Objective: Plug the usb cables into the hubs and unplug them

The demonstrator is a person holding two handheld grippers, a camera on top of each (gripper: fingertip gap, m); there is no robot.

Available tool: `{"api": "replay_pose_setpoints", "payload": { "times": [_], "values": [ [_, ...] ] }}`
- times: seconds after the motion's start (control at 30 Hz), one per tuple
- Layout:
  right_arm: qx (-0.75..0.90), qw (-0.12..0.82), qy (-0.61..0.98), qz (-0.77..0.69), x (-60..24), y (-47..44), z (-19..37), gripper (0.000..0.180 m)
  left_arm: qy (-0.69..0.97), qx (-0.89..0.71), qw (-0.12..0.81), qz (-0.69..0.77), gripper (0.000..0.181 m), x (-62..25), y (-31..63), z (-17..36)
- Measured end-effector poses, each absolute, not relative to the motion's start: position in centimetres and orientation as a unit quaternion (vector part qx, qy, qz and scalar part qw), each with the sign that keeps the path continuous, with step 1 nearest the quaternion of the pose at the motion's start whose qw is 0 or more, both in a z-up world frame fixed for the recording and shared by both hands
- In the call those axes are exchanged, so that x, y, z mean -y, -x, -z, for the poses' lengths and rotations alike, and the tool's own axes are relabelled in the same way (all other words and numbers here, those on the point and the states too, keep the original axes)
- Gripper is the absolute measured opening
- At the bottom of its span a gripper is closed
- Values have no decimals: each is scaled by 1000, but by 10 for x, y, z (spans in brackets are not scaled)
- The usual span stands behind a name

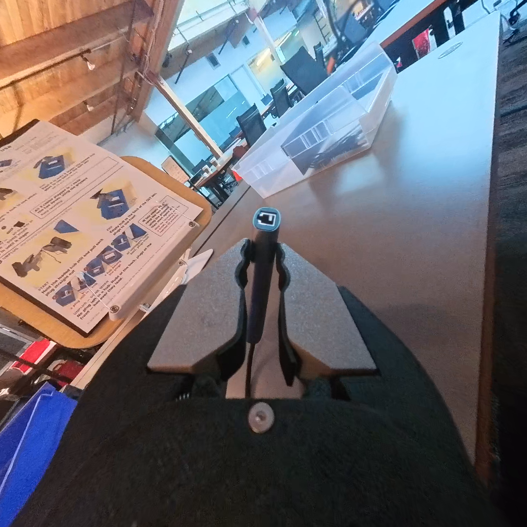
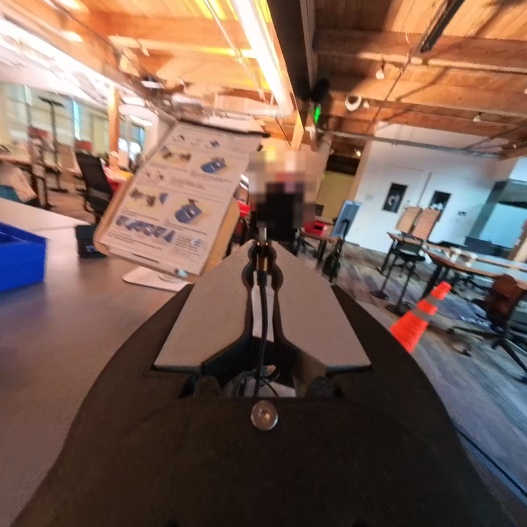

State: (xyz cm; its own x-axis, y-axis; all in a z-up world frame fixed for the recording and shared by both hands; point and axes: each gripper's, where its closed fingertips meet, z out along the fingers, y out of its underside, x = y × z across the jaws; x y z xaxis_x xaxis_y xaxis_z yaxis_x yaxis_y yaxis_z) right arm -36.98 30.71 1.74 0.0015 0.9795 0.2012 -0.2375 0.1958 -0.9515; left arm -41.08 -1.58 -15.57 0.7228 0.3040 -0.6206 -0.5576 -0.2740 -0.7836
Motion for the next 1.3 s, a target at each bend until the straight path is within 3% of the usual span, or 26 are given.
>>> {"api": "replay_pose_setpoints", "payload": {
  "times": [0.27,0.37,0.43,0.53,0.63,0.73,0.87,0.93,1.03,1.17,1.3],
  "values": [
    [489,571,443,-489,-350,419,50,3,708,-72,605,-356,15,19,414,153],
    [520,493,520,-465,-361,433,90,4,705,-62,615,-347,15,20,415,150],
    [558,418,556,-453,-358,436,116,36,707,-67,624,-326,14,19,412,150],
    [612,378,546,-430,-345,430,127,38,701,-70,644,-298,14,20,407,146],
    [638,401,547,-364,-350,423,130,42,680,-60,685,-256,14,25,403,134],
    [654,400,528,-366,-339,424,131,41,656,-51,721,-218,14,32,401,123],
    [739,246,511,-364,-292,420,185,36,644,-55,737,-197,14,34,396,119],
    [755,230,512,-339,-285,422,198,17,647,-54,734,-198,14,33,396,120],
    [777,185,502,-330,-271,410,203,9,651,-52,731,-200,14,33,397,122],
    [793,102,495,-340,-249,385,202,12,650,-53,734,-190,14,32,396,122],
    [809,112,483,-315,-243,367,181,25,642,-65,747,-161,14,33,388,119]
  ]
}}
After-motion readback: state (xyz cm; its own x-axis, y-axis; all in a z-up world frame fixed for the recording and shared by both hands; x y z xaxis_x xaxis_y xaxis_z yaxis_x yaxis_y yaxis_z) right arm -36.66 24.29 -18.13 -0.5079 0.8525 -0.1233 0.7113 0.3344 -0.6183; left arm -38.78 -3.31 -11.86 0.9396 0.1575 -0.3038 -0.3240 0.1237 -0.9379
